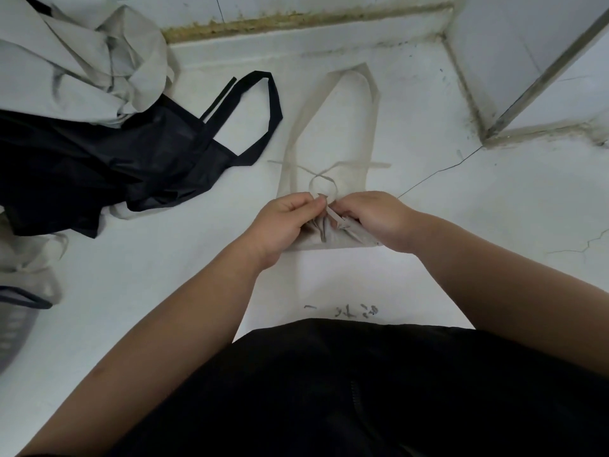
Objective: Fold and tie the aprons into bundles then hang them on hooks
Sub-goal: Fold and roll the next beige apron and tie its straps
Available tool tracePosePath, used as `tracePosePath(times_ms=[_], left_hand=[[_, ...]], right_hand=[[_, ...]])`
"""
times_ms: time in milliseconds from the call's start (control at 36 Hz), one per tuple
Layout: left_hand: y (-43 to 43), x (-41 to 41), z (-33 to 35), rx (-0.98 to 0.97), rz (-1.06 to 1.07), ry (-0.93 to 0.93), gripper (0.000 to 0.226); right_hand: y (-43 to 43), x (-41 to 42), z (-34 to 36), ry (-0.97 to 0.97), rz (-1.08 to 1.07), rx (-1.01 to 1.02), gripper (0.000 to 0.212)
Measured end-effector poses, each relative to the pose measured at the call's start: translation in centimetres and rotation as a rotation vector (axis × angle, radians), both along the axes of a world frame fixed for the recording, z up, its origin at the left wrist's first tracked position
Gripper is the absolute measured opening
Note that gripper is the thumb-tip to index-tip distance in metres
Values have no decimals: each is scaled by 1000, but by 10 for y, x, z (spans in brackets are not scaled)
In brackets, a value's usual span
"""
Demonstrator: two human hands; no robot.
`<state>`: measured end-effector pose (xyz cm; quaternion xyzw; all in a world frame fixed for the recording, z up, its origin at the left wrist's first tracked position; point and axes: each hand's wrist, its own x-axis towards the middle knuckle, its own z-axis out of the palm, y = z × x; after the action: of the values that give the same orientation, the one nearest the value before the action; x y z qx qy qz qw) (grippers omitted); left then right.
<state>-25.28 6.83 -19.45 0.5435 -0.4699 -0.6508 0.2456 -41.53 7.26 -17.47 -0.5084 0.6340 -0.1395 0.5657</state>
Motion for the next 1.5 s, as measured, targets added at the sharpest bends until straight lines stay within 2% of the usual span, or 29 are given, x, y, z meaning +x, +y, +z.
tracePosePath(times_ms=[139,222,250,333,417,528,611,694,833,972,1028,1056,1111,1167,1222,1278,1361,1500], left_hand=[[-4,5,-1,17,-93,6,27],[-5,6,-1,44,-130,-7,40],[-6,8,-2,37,-124,-18,35],[-8,11,-3,37,-94,-9,21],[-9,11,-5,65,-35,70,16],[-9,11,-9,96,49,161,15],[-7,10,-9,106,77,216,16],[-7,9,-10,97,50,233,22],[-6,6,-5,68,-11,153,13],[-5,3,-5,65,5,88,9],[-5,3,-6,51,17,62,14],[-5,3,-7,40,23,40,17],[-3,0,-8,-2,29,-30,17],[1,-3,-10,-47,31,-90,31],[3,-7,-11,-92,32,-123,29],[4,-8,-11,-127,43,-153,24],[5,-8,-11,-134,113,-126,19],[9,-9,-14,-216,261,-154,13]], right_hand=[[-2,4,2,35,34,7,39],[-3,1,6,67,79,40,48],[-3,0,6,90,121,42,48],[-3,-2,7,144,219,28,41],[-5,4,4,161,188,6,35],[-7,8,0,219,205,-60,21],[-7,8,-1,219,193,-83,20],[-7,13,-4,63,-54,-68,10],[-2,9,-6,-293,-327,15,38],[-2,1,-2,-706,-578,75,39],[-7,-2,-1,-786,-669,45,44],[-8,-1,-2,-766,-710,17,49],[-5,1,-4,-511,-688,-119,62],[3,7,-4,-162,-503,-287,68],[10,11,-6,19,-390,-402,61],[14,11,-12,101,-411,-434,47],[20,6,-22,166,-516,-353,28],[25,0,-27,280,-473,-355,23]])
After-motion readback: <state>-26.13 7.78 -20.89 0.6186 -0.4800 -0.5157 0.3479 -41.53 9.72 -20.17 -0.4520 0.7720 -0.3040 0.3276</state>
